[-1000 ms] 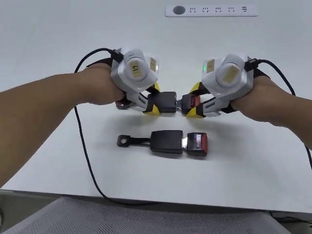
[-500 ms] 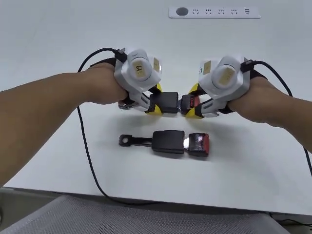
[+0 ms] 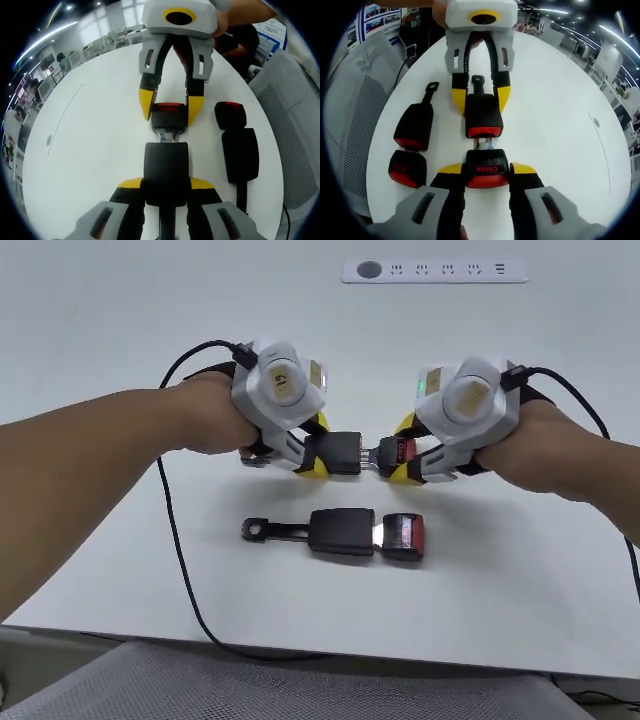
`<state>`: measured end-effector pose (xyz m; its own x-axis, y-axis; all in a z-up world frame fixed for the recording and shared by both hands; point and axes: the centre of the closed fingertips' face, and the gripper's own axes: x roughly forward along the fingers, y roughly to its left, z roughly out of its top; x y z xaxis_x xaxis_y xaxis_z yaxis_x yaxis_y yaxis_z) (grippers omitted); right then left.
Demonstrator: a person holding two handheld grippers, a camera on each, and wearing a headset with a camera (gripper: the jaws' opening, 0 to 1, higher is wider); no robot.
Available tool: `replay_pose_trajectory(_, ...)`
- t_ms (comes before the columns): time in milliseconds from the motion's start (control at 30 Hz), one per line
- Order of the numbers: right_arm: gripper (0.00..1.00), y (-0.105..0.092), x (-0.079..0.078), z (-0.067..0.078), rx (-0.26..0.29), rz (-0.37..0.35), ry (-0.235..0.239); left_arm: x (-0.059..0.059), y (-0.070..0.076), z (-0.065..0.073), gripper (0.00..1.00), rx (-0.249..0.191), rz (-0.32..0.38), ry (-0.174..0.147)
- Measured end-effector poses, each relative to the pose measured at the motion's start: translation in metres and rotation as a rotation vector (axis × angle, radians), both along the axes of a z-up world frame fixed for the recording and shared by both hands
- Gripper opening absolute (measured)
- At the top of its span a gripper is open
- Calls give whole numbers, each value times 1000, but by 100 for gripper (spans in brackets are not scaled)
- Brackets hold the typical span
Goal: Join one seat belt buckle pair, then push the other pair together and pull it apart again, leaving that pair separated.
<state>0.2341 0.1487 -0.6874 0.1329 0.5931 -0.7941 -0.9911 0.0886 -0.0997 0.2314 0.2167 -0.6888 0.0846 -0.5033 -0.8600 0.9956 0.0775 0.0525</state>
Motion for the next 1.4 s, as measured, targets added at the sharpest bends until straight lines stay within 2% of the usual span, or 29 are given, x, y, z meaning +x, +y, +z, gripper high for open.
replay_pose_trajectory(167, 33, 0, -2, 1, 11, -2, -3, 3, 1, -2, 32, -4, -7, 3)
replay_pose_trajectory(300, 33, -9, -3, 1, 5, -9, -7, 4, 3, -3, 32, 3, -7, 6)
replay_pose_trajectory(533, 34, -39, -8, 0, -15, -36, -4, 4, 2, -3, 33, 15, -11, 13)
replay_pose_trajectory(667, 34, -60, -4, -1, -33, -52, -10, 6, 3, -4, 33, 16, -11, 14)
replay_pose_trajectory(933, 34, -95, -7, -1, -44, -105, 1, 3, 2, -3, 33, 7, -2, 4)
replay_pose_trajectory(1033, 34, -101, -3, -2, -50, -103, 9, 3, 1, -2, 33, 8, -1, 3)
replay_pose_trajectory(1167, 36, -101, -4, -3, -54, -116, 22, 2, 0, -2, 33, 19, -1, 8)
replay_pose_trajectory(1233, 41, -103, 1, -3, -56, -149, 6, 3, 0, -2, 33, 22, -1, 9)
replay_pose_trajectory(1267, 43, -103, 2, -3, -55, -154, 13, 2, 0, -2, 34, 22, 0, 10)
replay_pose_trajectory(1400, 42, -103, 1, -3, -59, -148, 10, 1, -2, -2, 34, 27, -2, 20)
